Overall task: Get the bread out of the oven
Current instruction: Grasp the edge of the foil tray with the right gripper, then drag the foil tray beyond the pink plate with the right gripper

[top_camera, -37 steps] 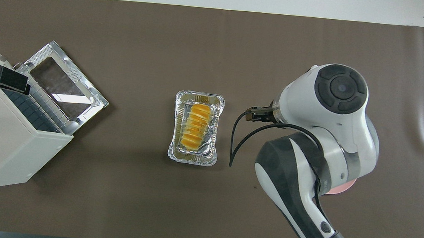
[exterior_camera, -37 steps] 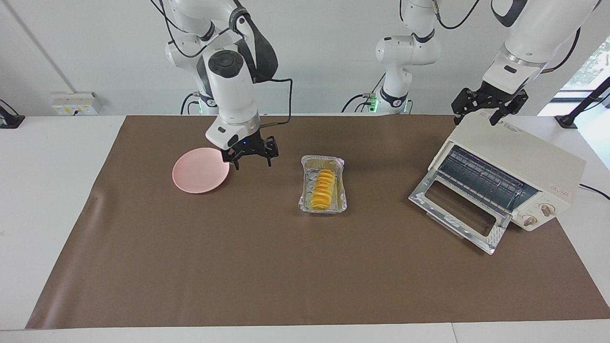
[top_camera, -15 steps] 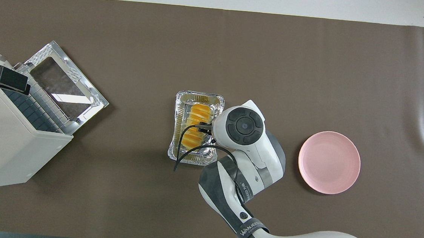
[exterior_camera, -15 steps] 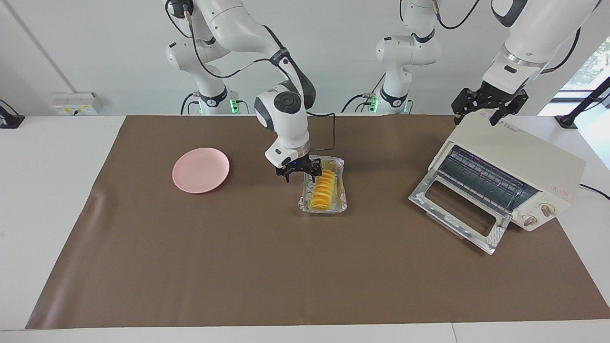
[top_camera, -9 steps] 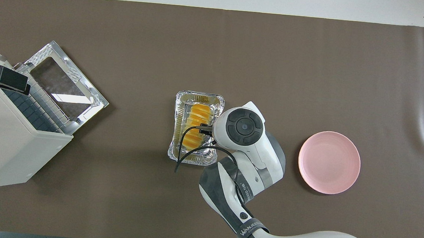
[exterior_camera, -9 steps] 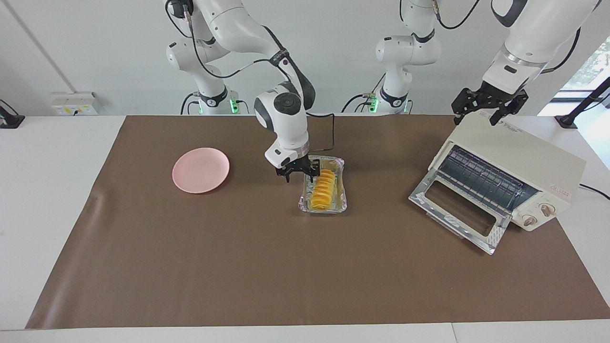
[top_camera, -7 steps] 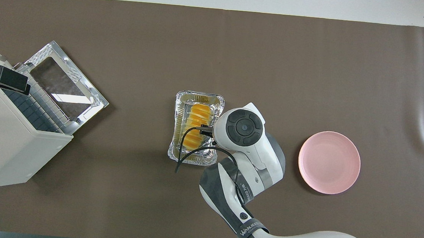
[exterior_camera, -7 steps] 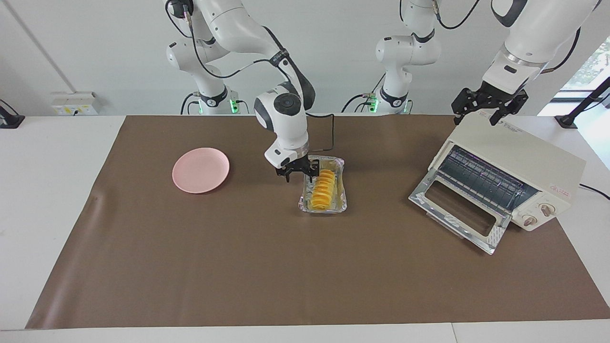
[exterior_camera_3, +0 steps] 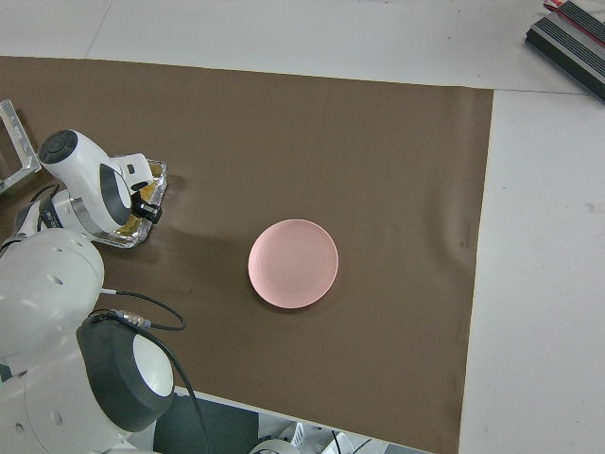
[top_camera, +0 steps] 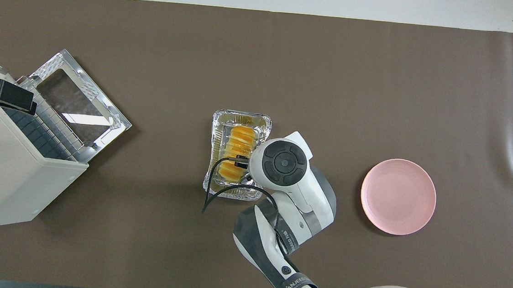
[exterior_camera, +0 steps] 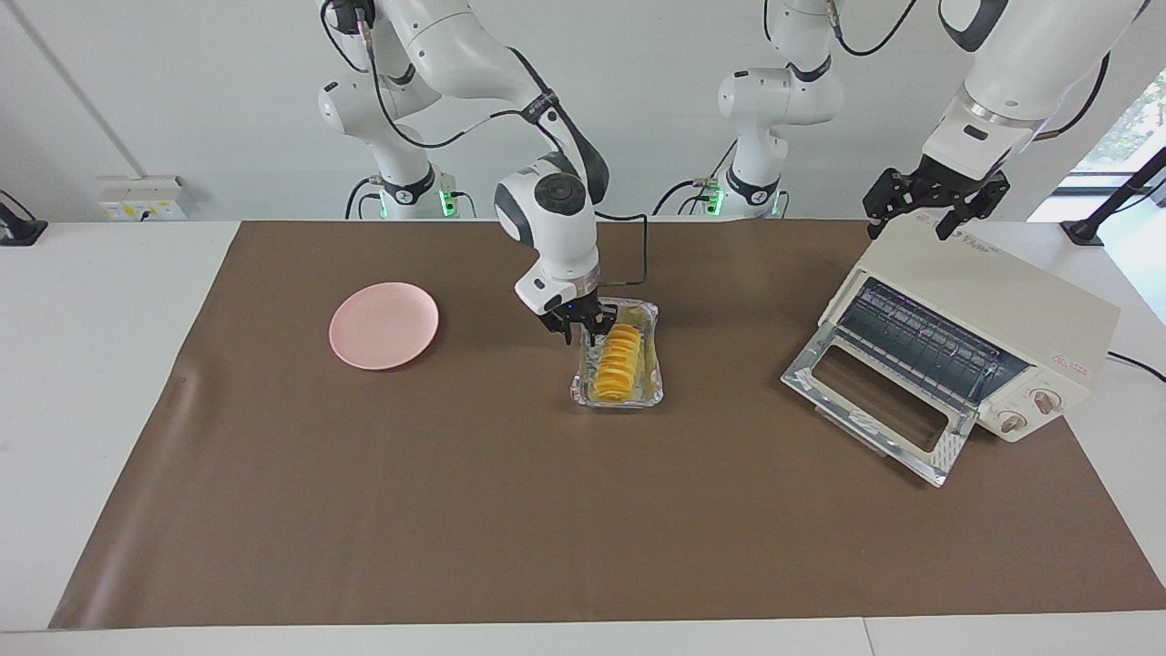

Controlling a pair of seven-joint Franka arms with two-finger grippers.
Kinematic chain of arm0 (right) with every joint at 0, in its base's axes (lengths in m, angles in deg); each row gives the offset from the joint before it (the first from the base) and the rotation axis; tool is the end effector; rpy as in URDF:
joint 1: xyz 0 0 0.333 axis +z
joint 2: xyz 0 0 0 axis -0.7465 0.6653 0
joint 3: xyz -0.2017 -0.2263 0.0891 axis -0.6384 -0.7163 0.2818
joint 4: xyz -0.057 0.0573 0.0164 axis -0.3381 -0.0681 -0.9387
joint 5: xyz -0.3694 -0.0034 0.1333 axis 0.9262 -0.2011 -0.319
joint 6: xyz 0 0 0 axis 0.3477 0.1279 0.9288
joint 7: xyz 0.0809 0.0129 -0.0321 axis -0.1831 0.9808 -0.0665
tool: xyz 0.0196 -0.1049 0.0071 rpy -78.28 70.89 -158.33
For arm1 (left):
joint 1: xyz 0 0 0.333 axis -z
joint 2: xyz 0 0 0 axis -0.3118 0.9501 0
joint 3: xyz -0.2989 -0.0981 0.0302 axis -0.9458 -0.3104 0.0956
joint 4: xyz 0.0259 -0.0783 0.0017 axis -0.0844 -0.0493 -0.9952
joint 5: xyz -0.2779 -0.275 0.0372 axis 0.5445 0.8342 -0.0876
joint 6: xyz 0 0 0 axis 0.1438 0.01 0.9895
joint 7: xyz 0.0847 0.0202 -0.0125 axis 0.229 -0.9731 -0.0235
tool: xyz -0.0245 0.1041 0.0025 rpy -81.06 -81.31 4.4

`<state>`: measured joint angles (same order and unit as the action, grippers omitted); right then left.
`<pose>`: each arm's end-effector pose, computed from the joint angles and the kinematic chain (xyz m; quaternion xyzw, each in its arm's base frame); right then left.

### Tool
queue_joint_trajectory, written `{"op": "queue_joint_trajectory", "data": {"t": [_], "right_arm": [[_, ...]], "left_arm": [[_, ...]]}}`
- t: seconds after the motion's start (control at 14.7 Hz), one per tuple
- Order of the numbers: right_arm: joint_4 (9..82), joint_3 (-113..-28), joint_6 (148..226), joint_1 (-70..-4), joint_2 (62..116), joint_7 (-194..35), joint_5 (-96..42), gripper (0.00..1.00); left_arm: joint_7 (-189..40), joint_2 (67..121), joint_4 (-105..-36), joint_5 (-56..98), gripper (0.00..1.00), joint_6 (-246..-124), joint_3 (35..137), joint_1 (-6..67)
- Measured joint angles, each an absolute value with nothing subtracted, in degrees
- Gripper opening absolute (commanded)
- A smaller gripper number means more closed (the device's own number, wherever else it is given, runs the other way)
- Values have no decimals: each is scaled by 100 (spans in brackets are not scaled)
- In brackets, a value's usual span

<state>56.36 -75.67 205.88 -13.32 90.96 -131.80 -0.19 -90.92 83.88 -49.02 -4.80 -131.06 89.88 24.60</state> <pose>0.4874 0.3716 0.3203 -0.9950 0.0856 -0.0129 0.0503 0.5387 -0.0492 0.6421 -0.9980 0.0579 0.0226 0.0068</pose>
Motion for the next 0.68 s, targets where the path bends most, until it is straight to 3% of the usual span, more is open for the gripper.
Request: {"op": "queue_joint_trajectory", "data": {"t": [0.41,0.68], "right_arm": [[5621,-7647,20613,-1388,9054,-13168,-17,0],[5430,-7678,20387,-2041,8769,-12641,-14,0]], "left_arm": [[-9092,8388,-4902,-480,100,-13106,8988,2460],[-9092,8388,-4902,-480,100,-13106,8988,2460]]}}
